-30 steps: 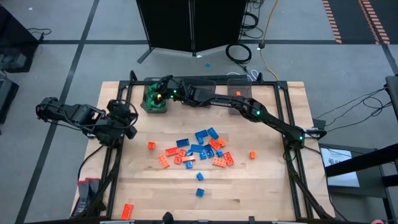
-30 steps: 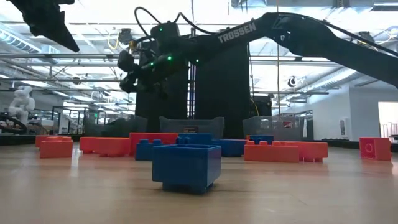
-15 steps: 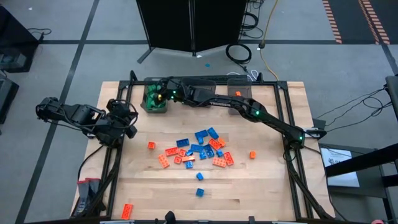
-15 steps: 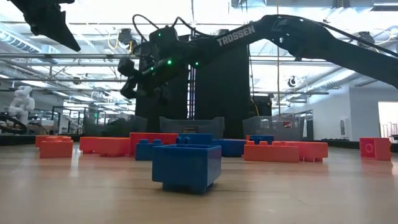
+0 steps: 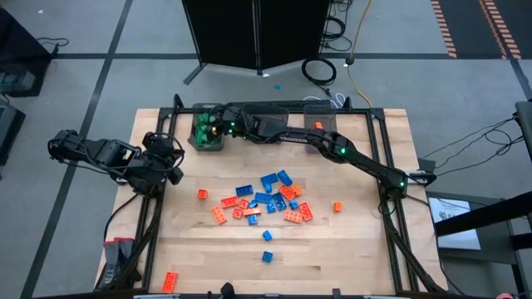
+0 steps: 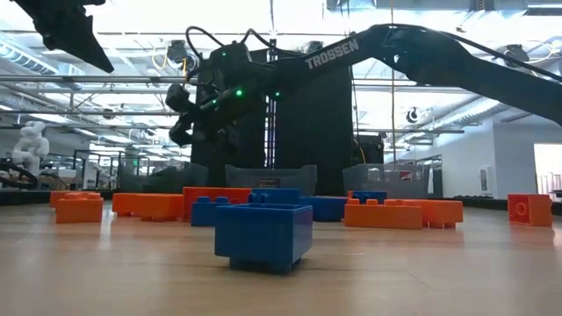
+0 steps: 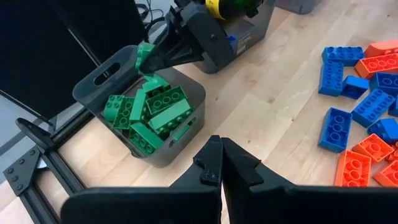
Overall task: Sort blocks
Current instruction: Put the green game piece into the left black bin
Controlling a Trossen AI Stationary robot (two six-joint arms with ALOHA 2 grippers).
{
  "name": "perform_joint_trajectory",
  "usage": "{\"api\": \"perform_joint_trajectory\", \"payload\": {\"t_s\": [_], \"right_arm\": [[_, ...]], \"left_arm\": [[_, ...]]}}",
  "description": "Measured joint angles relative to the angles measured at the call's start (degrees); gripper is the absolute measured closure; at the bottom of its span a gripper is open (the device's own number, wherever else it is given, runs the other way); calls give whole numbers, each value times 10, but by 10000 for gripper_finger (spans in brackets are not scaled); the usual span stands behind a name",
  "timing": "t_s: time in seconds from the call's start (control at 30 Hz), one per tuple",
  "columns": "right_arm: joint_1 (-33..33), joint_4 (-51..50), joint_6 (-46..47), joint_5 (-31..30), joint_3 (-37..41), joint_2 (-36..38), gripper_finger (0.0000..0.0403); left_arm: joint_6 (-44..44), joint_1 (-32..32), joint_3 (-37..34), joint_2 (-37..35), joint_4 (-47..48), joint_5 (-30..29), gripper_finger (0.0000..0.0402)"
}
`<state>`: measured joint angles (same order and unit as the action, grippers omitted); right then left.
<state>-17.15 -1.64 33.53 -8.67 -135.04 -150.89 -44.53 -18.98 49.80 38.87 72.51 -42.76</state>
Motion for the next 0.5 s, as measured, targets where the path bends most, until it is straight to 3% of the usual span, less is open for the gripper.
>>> {"api": "perform_joint_trajectory", "payload": {"t_s": [0.23, 0.5], "right_arm": [[3, 1, -9, -2, 0, 0, 282], [3, 1, 7, 0, 0, 0, 148]], "left_arm": [[0, 0, 0, 0, 0, 0, 402], [0, 0, 0, 0, 0, 1, 402]]}}
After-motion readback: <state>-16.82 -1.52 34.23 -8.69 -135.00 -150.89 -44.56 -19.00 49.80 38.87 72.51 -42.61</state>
